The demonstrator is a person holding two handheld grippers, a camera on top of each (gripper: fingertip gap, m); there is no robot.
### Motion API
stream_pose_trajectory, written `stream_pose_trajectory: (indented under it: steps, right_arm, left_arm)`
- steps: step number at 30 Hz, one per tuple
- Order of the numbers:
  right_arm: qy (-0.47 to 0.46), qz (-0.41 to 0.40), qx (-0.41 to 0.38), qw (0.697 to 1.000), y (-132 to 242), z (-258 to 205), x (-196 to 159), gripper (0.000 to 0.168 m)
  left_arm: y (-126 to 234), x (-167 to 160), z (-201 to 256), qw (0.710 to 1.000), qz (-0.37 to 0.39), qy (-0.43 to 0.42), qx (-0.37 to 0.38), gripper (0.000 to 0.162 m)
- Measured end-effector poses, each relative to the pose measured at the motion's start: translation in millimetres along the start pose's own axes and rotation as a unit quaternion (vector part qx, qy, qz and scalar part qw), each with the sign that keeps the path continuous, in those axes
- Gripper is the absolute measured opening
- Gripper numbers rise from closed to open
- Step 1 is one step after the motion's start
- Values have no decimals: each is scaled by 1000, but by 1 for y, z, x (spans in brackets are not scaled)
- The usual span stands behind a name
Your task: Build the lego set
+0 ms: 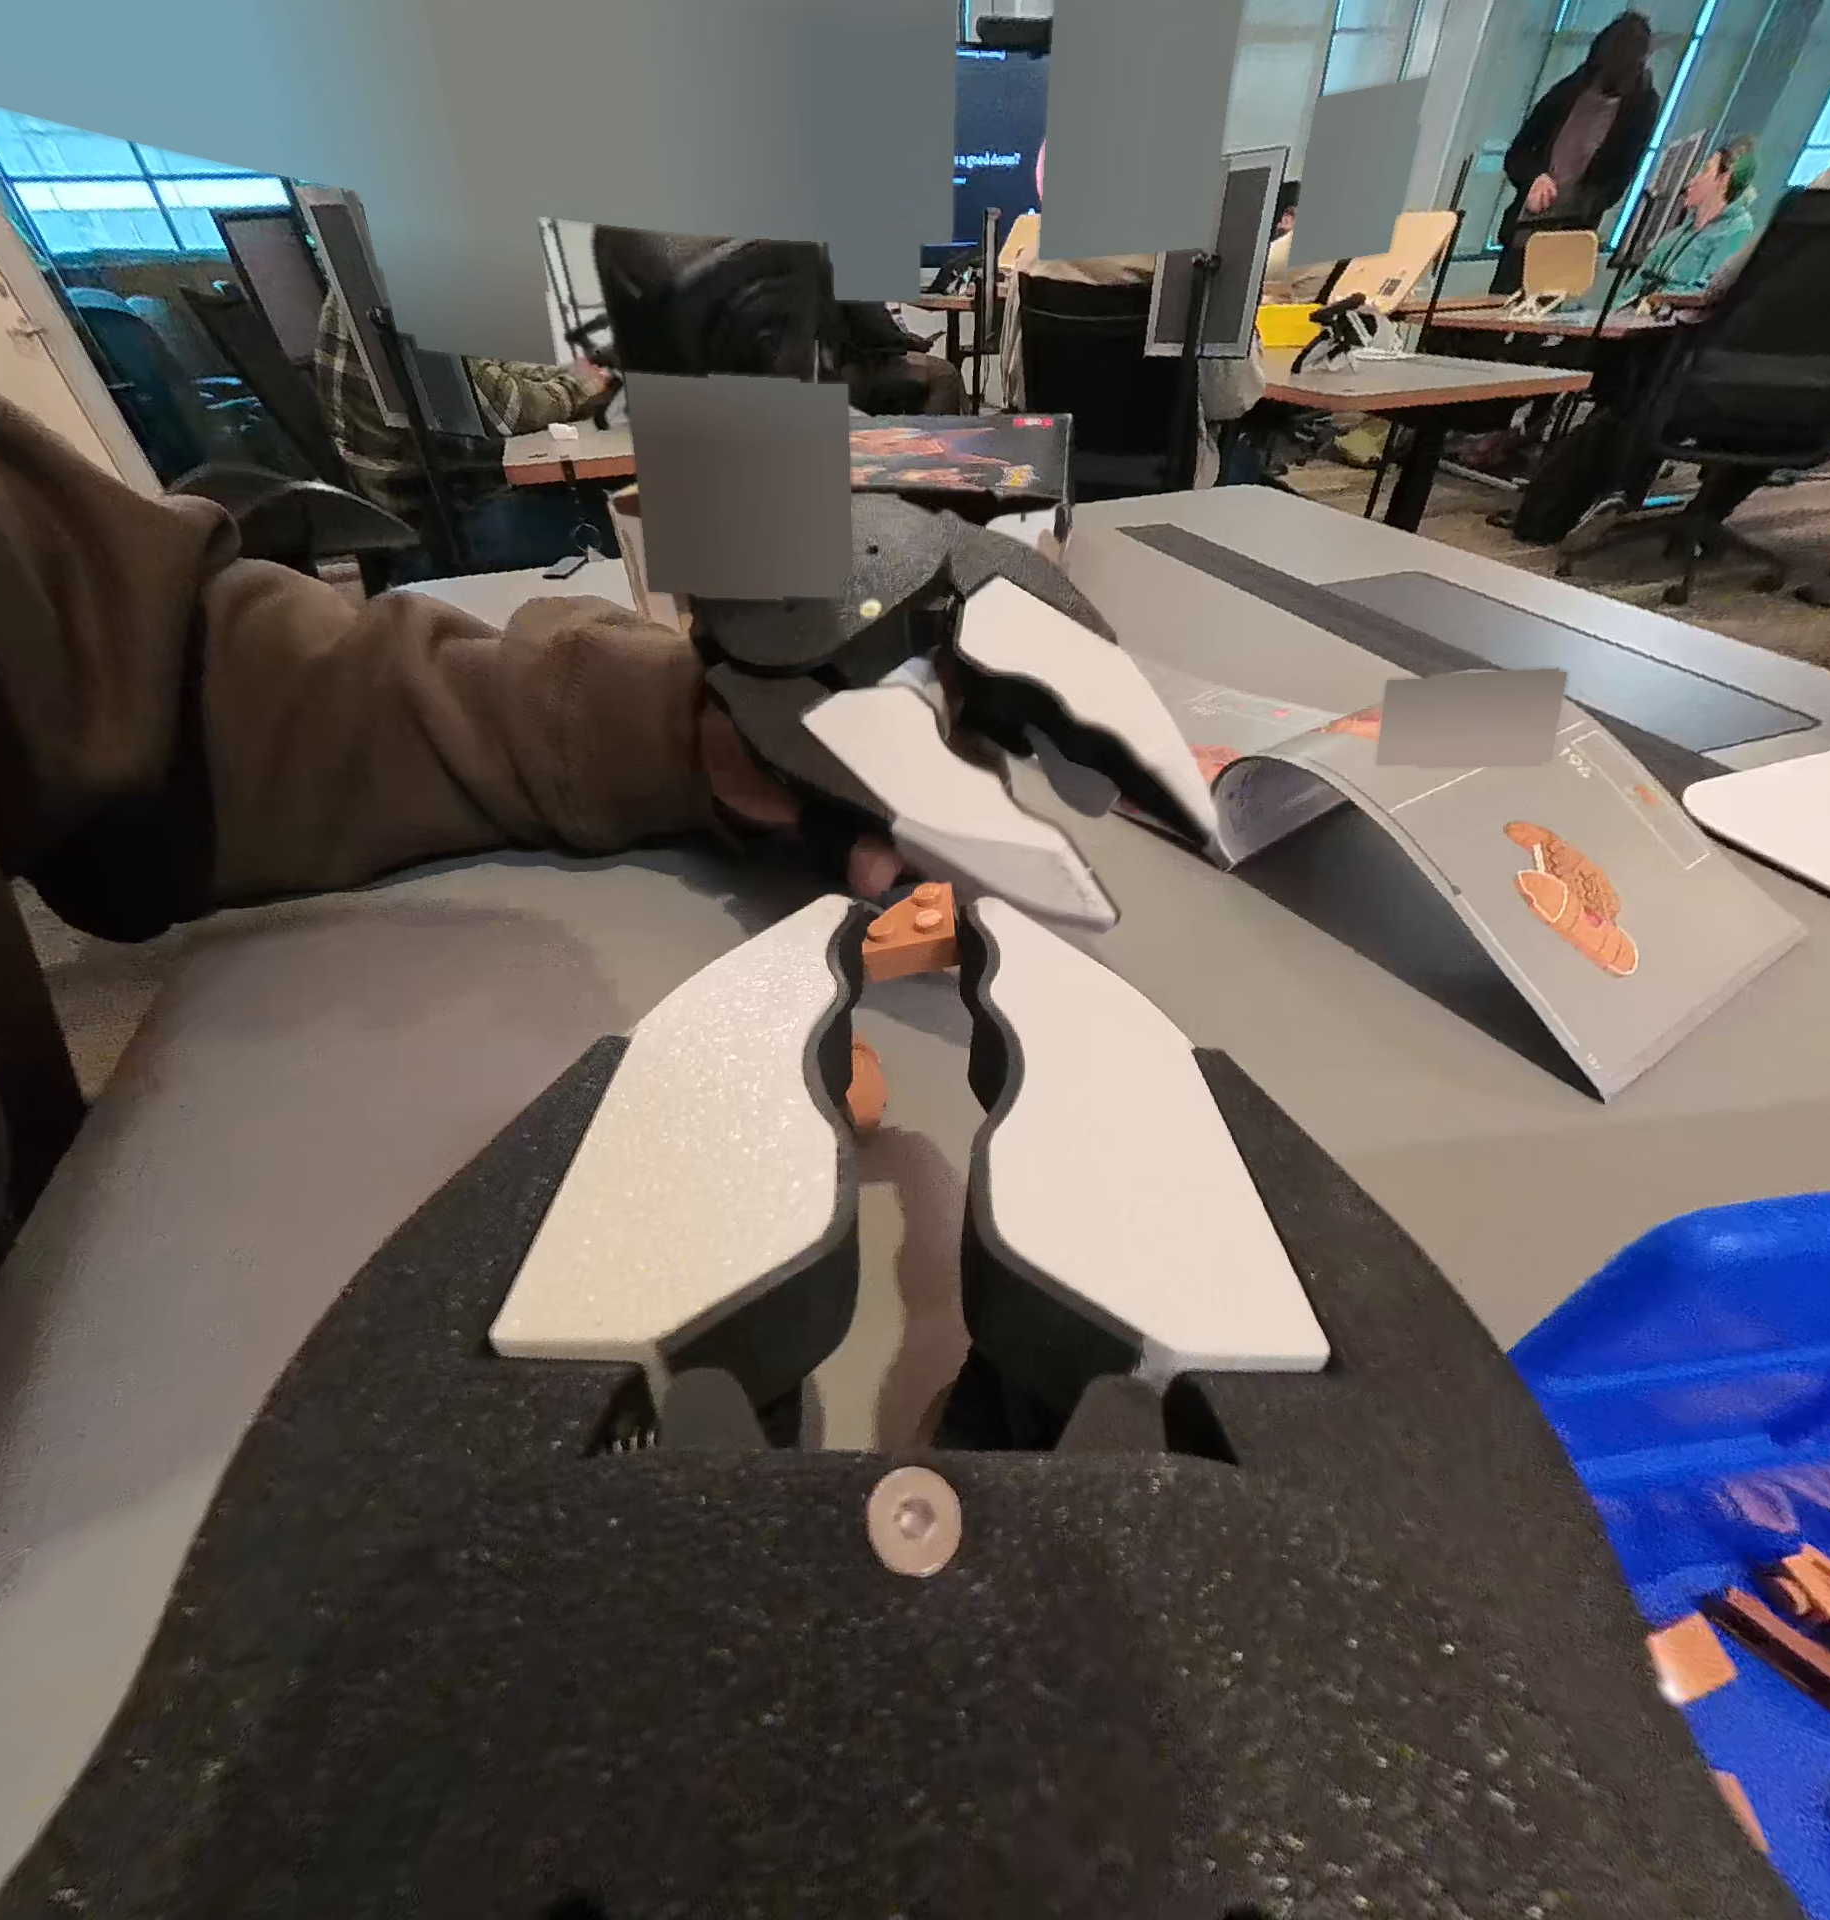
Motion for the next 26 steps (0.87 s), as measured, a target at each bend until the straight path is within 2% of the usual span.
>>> stream_pose_trajectory:
  steps: [6, 14, 26]
  right_arm:
    - [-14, 11, 4, 1000, 5, 3, 1, 17]
    - [-49, 14, 11, 999, 7, 10, 0, 17]
    - [-44, 16, 5, 999, 13, 10, 0, 17]
  left_arm:
    - [-4, -4, 15, 997, -37, -70, -15, 29]
    - [-3, -5, 13, 996, -42, -73, -6, 29]
    - [-4, -7, 20, 991, -61, -116, -5, 29]
Point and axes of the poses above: each gripper's, where its closed fingertips meet, y back along the fingers, x out of its top, z = x × y across the jaws, the point moved 9 cm from there along y, back along the fingers, and after that the axes turned 7 degrees about z, right-handed, at the moved point
